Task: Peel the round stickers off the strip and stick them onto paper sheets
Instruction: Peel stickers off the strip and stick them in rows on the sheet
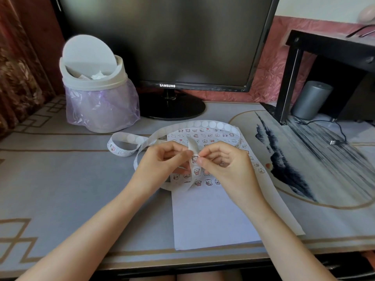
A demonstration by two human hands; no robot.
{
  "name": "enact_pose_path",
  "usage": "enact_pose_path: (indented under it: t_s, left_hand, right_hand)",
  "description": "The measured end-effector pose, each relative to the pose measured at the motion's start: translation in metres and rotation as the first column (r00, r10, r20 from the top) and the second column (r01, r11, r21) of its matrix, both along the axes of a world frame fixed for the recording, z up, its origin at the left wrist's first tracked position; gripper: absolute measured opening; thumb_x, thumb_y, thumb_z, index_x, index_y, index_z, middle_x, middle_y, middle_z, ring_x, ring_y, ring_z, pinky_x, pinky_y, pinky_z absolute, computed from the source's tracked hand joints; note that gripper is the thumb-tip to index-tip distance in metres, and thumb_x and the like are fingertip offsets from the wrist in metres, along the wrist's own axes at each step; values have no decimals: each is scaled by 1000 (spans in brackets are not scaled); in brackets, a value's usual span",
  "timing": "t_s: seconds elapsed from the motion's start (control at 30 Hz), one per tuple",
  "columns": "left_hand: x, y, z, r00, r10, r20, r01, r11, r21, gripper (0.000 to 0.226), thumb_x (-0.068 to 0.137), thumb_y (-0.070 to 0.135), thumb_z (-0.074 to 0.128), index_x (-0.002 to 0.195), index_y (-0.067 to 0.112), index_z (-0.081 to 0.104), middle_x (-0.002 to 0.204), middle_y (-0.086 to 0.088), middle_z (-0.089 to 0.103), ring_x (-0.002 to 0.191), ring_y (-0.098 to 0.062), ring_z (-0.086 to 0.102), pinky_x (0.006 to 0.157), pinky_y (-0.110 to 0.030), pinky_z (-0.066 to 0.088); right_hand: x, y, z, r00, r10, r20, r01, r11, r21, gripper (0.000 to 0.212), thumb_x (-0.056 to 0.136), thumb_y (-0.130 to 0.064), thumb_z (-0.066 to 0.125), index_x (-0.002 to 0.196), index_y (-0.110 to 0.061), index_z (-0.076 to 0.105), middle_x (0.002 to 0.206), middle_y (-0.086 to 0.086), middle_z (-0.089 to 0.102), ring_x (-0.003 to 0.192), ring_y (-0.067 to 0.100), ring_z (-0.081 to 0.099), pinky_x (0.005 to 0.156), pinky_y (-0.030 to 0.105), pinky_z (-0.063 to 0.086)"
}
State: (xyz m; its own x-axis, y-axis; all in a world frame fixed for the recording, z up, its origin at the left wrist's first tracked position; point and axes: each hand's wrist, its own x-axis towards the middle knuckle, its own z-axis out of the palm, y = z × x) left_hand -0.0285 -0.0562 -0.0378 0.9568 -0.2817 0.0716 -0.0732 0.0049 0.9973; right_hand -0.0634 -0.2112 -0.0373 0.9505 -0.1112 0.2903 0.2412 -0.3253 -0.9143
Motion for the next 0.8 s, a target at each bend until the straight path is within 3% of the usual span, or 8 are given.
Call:
enact_pose_path:
  t_s: [0.13,0.33,0.47,0.6,0.8]
  left_hand:
    - [0,-1,-1,1000,-8,-4,8,1000,23,8,87,9,64,82,3,67,74,-12,71,65,-13,66,67,-22,57]
    - [-1,1,0,997,-36,-75,37,999,11,13,88,10,62,86,-3,66,63,-1,67,58,-8,63,57,-22,55]
    - [0,0,0,996,0,-88,2,1000,20,14,89,11,62,84,-1,66,63,-1,68,58,-9,64,55,-21,54]
    - [1,1,-5,996,34,-79,-22,988,154,14,89,17,63,80,8,66,72,-4,72,61,-12,65,54,-20,53]
    - [5,3,-13,999,30,-44,-15,950,312,15,89,21,64,76,13,66,69,3,71,61,-13,65,69,-29,56]
  right_hand:
    - [-2,-2,-1,1000,-16,-9,15,997,-76,13,78,-9,73,76,-20,68,75,-6,68,67,12,59,59,18,45]
    - [-4,-7,-3,1000,-15,5,16,985,-172,10,78,-15,74,76,-23,69,85,-11,60,74,8,54,63,15,38]
    - [-10,-6,2,999,35,-1,-35,996,-79,10,79,-14,74,76,-21,69,86,-8,62,75,6,55,63,15,38]
    - [-14,-17,14,990,36,-137,-31,999,34,5,78,-10,74,77,-13,70,71,-9,66,66,3,56,61,14,43]
    - [-13,-62,14,926,-135,-353,119,991,-67,3,80,-12,72,77,-12,71,68,0,70,48,1,49,45,6,34]
